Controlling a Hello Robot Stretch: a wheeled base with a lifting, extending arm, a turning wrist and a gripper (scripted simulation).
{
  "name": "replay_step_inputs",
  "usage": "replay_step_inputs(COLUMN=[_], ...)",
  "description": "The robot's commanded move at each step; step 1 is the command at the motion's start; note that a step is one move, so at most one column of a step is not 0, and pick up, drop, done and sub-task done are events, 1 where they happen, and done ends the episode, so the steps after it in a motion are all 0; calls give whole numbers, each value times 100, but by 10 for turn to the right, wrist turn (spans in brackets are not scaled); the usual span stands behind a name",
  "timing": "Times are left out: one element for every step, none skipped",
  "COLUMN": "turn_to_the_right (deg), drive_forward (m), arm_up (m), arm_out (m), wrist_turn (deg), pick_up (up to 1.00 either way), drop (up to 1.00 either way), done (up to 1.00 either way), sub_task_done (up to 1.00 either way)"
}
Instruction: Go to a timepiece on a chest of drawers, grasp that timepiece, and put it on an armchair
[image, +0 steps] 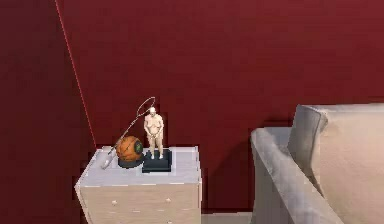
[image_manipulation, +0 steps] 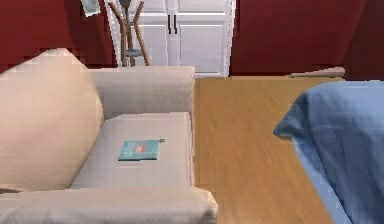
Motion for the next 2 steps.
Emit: replay_step_inputs(turn_to_the_right=[0, -450], drive_forward=[15, 0], arm_up=[0, 0], arm_out=[0, 0], wrist_turn=[0, 0], pick_up=[0, 0], drop=[0, 0], done=[0, 0], sub_task_done=[0, 0])
